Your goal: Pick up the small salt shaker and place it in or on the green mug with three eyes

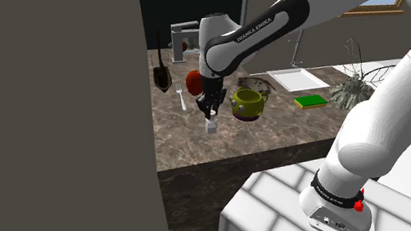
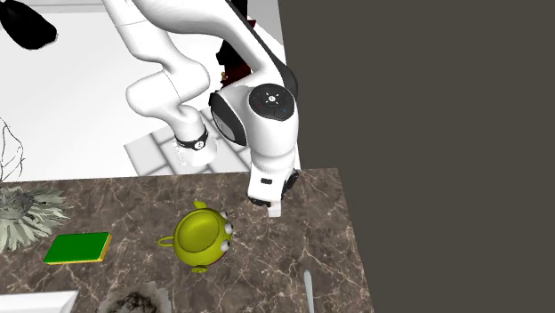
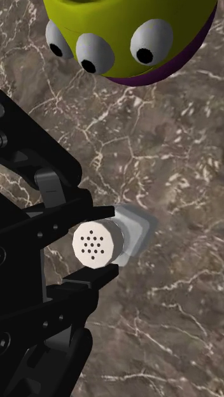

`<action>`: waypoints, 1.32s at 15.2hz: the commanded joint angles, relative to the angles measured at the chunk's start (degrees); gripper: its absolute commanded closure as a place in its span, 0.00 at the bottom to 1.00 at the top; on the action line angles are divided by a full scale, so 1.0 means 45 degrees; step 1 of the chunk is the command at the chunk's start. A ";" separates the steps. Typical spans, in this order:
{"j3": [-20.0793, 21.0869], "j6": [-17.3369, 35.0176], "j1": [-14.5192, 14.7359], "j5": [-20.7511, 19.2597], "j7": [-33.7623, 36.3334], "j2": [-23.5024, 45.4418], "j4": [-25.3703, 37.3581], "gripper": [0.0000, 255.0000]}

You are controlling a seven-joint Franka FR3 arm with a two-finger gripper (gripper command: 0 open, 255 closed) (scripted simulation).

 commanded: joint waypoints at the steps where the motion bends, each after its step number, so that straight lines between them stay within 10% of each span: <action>1: 0.0002 0.0000 0.0001 0.0002 0.0000 0.0001 -0.0002 1.00; 20: -0.0064 -0.3262 -0.0004 0.0025 -0.0010 -0.1328 0.1932 1.00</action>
